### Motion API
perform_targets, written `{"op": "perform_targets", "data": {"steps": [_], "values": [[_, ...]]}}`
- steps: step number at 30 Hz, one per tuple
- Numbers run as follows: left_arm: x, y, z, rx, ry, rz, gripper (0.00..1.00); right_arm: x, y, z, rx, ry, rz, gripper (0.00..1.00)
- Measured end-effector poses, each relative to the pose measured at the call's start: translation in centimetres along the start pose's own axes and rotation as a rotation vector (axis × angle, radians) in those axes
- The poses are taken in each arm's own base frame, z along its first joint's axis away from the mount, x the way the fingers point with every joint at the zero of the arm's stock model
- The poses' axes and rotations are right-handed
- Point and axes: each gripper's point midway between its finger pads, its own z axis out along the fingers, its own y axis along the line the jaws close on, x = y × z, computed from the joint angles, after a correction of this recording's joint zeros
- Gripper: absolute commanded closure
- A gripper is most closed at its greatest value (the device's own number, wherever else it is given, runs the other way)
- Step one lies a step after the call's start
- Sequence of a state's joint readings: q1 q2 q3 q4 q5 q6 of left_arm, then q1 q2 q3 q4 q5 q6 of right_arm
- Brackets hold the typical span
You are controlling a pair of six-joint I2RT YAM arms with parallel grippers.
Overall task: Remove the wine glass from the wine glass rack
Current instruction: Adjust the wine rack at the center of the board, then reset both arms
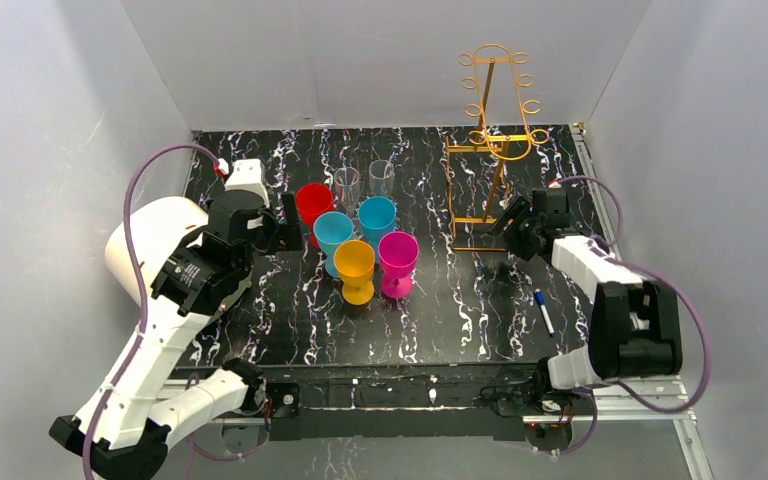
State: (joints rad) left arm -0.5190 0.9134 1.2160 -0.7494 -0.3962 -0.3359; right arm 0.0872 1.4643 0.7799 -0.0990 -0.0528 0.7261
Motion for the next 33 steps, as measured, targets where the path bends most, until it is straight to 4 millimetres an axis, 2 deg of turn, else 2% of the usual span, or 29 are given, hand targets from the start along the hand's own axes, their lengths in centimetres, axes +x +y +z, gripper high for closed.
{"op": "perform_targets", "data": {"steps": [7, 11, 14, 18, 25, 30, 33], "values": [[-0.6, 1.4, 0.0, -0.083, -0.033, -0.018, 0.02, -1.6, 3.2, -6.4, -0.145, -0.11, -0.053, 0.19], [-1.0, 2.1, -0.5, -0.11, -0.05, -0.021, 0.02, -1.1, 3.5, -9.3, -0.19, -0.142, -0.061, 0.06], [-1.6, 2.4, -0.9, -0.126, -0.065, -0.025, 0.02, -0.8, 3.8, -11.6, -0.223, -0.164, -0.068, 0.02], [-2.3, 2.5, -1.4, -0.128, -0.079, -0.025, 0.02, -0.5, 4.7, -14.6, -0.291, -0.198, -0.086, 0.01], [-1.5, 3.0, -0.9, -0.178, -0.008, 0.01, 0.02, -0.2, 6.9, -18.6, -0.411, -0.217, -0.138, 0.01], [-1.0, 2.7, 0.2, -0.205, 0.052, 0.038, 0.02, -1.6, 8.9, -22.2, -0.464, -0.265, -0.197, 0.01], [-1.7, 2.0, 0.5, -0.185, 0.059, 0.037, 0.02, -2.7, 10.4, -25.0, -0.499, -0.316, -0.255, 0.01]]}}
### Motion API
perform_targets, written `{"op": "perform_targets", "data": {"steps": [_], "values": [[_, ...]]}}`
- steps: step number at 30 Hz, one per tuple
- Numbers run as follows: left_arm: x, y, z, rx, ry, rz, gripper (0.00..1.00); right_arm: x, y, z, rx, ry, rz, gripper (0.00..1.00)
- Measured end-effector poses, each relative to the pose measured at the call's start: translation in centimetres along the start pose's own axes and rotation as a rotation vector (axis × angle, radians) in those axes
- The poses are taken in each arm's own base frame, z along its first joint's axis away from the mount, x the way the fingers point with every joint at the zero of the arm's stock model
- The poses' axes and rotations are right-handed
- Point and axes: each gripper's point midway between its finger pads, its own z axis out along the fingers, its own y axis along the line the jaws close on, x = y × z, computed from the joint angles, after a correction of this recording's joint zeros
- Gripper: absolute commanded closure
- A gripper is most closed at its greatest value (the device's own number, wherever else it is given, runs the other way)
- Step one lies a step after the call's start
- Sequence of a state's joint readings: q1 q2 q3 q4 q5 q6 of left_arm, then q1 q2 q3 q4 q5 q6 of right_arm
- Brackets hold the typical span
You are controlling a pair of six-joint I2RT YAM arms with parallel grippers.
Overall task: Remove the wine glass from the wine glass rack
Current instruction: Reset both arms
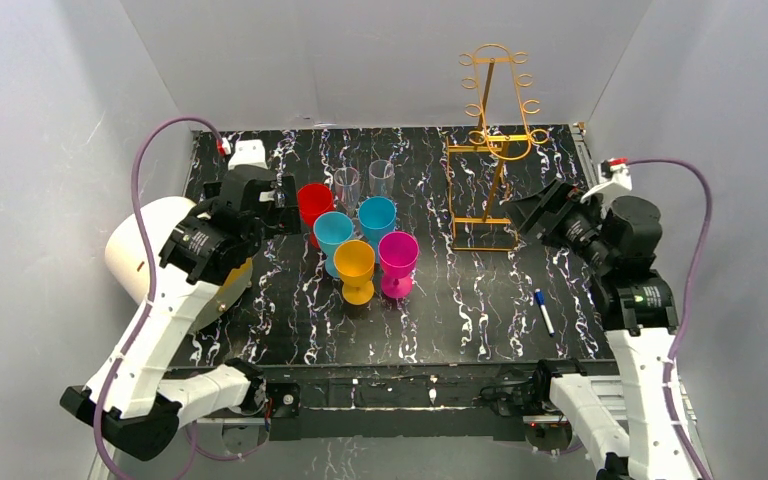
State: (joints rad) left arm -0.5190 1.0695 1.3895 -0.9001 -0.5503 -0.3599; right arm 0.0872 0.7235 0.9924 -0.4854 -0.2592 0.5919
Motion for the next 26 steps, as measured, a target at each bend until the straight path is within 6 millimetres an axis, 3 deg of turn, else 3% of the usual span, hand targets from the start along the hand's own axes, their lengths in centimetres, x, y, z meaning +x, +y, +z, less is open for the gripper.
{"op": "perform_targets", "data": {"steps": [8, 12, 21, 26], "values": [[-2.5, -0.5, -1.9, 0.068, -0.07, -0.062, 0.02, -4.8, 5.3, -3.7, -0.105, -0.073, -0.17, 0.01], [-3.4, 0.2, -3.3, 0.079, -0.112, -0.097, 0.02, -5.9, 7.4, -4.4, -0.169, -0.055, -0.219, 0.01], [-3.7, 1.2, -4.3, 0.062, -0.143, -0.113, 0.02, -5.3, 7.4, -2.5, -0.175, 0.06, -0.188, 0.01], [-3.8, 1.5, -4.3, 0.046, -0.148, -0.106, 0.02, -5.2, 7.3, -2.4, -0.17, 0.069, -0.168, 0.01]]}}
